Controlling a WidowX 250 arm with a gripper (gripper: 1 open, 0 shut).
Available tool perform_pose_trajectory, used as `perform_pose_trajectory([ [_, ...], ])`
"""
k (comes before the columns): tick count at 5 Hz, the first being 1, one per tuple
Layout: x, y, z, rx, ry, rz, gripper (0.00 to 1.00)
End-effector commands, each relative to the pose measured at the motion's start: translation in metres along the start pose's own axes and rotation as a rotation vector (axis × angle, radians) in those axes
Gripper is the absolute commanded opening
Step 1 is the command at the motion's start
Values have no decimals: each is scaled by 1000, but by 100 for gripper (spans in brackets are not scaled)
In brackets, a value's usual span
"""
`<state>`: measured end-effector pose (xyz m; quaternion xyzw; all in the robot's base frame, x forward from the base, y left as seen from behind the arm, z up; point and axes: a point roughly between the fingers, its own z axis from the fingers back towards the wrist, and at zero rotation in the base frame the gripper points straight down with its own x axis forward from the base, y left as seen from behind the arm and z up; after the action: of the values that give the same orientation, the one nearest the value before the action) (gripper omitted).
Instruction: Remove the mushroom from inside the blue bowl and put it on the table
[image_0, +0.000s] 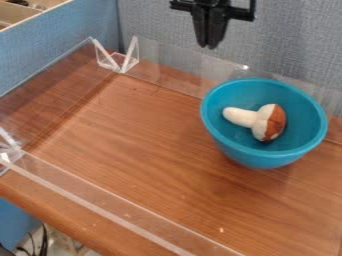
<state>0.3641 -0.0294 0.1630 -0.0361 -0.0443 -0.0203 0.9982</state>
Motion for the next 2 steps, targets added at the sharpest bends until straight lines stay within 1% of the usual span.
perform_pose_trajectory([
  [1,2,-20,8,-2,-39,-64,0],
  [2,2,-38,-5,-7,-15,-118,0],
])
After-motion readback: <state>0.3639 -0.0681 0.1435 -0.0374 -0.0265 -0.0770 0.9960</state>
